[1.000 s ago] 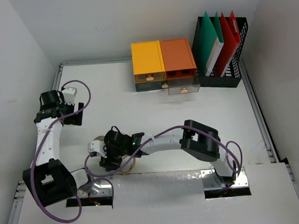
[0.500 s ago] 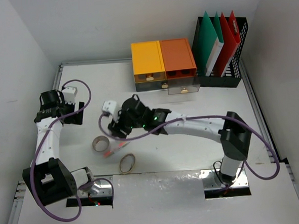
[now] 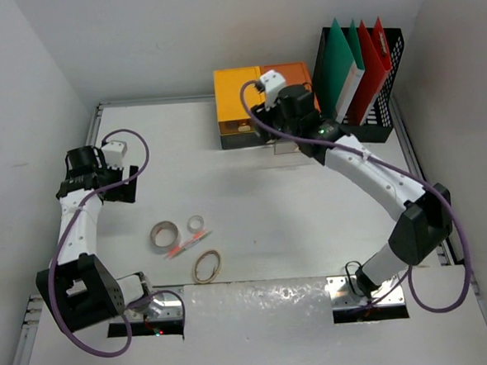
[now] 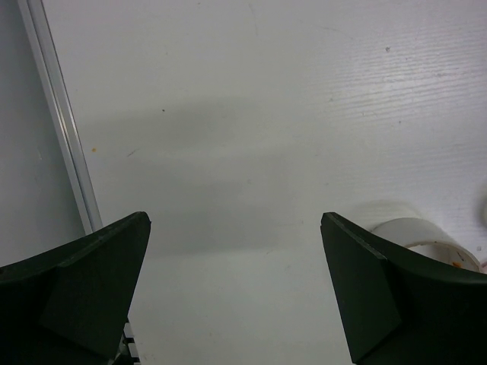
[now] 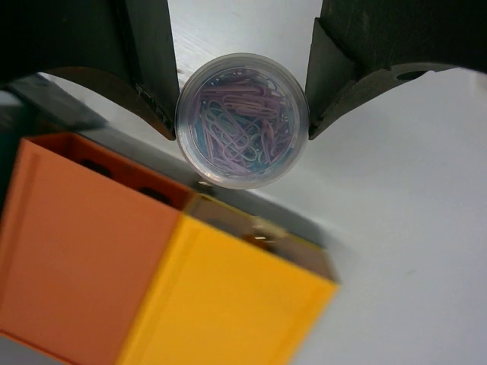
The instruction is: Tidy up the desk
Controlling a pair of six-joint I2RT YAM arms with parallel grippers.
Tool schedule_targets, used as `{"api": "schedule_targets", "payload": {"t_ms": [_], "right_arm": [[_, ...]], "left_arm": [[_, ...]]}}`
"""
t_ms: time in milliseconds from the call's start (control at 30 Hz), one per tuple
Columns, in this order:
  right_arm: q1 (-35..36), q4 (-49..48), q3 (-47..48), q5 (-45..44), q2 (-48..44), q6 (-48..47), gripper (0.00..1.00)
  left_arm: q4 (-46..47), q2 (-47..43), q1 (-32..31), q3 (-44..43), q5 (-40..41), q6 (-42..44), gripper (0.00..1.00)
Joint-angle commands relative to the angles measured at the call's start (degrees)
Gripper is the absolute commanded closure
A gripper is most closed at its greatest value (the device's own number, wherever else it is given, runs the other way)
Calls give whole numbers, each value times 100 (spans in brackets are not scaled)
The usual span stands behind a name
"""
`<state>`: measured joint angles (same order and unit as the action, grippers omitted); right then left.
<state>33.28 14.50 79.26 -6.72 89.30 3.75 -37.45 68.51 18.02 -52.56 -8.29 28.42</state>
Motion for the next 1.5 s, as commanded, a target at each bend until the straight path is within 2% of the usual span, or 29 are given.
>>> {"api": "schedule_targets", "payload": {"t_ms": [0,167,300,567,767,967,1067,1133,1167,1267,1467], "right_arm": [[-714,149,431,-409,210,231,100],[-1323,-167,467,-304,693,372,100],[-1490,-167,616,-304,1045,399,100],[-1535,-448,248,-453,1300,477,100],[-1596,-273,423,-330,1731,600,100],[-1596,-351,283,-312,1784,680,100],[-1605,-361,361,-260,1863,636,92],[-1605,-229,501,-251,1951,610,80],[-1605,-185,546,-251,1986,601,66],[-1605,-88,590,-154,1969,566,46],[-1614,52,634,-93,1679,408,29]], "left_arm": [[256,31,0,-246,-137,-47,6],[309,110,0,-220,-155,-4,6],[352,198,0,-194,-93,-4,6],[449,321,0,-132,-155,-48,6],[467,347,0,-115,-76,-30,6],[476,347,0,-115,-67,-21,6],[467,356,0,-123,-85,-39,6],[458,365,0,-132,-76,-39,6],[449,365,0,-141,-76,-39,6],[440,382,0,-185,-76,-21,6],[300,531,0,-597,-216,-65,6]]}}
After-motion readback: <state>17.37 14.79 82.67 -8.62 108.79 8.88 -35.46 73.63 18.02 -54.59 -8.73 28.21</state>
